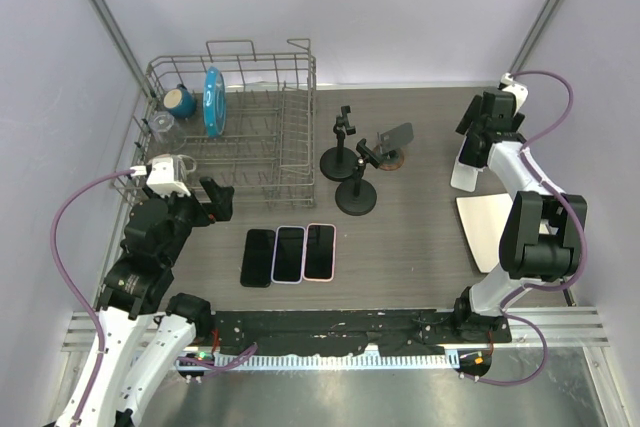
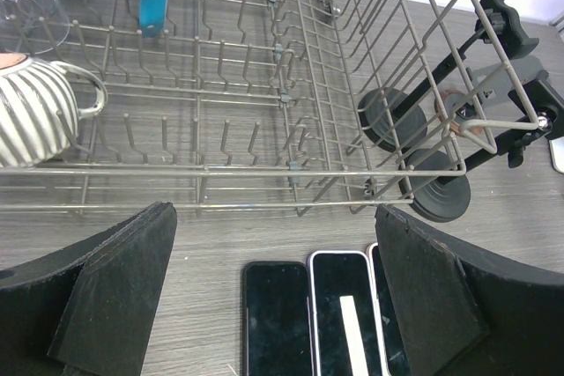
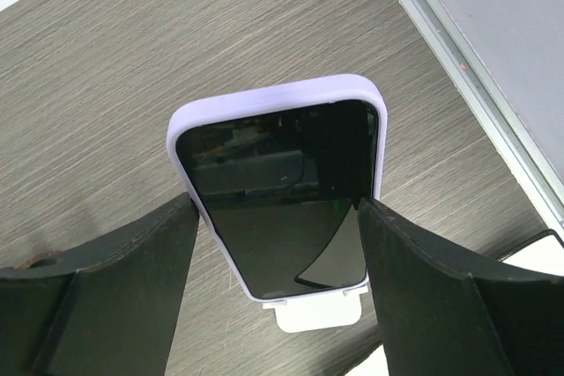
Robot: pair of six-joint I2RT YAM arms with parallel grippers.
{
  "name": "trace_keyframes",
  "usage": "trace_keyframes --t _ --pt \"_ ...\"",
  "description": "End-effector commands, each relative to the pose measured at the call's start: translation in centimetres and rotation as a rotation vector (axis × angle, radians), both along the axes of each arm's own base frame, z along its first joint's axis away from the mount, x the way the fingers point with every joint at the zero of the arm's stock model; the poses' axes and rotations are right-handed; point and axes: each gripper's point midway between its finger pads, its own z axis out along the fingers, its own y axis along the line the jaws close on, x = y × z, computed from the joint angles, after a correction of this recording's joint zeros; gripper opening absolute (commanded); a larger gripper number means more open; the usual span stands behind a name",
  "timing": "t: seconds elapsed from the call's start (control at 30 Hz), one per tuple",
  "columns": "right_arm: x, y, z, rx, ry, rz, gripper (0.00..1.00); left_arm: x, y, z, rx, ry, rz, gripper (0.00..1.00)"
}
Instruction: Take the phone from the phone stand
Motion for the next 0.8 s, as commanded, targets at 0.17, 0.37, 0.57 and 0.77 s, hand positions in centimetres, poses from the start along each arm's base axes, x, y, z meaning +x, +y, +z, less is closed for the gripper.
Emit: trace_keyframes --t 0.17,0.37,0.57,0.77 --pt "-0.1 1.0 0.7 0.048 -0.047 0.035 0.5 0.3 -0.2 1.0 0.004 -0.045 -0.017 1.0" --pt "-0.4 1.5 3.4 0.063 -0.106 0.056 0.35 0.3 -0.3 0.9 0.002 -0.043 -0.021 1.0" --pt "-0.9 1.7 4.7 0.063 -0.135 0.056 0.33 0.3 -0.4 1.0 0.001 -0.044 -0.024 1.0" --pt "-1.8 0.5 5.0 0.031 -0.15 -0.006 0.71 0.3 -0.4 0.9 0.002 -0.043 -0.028 1.0"
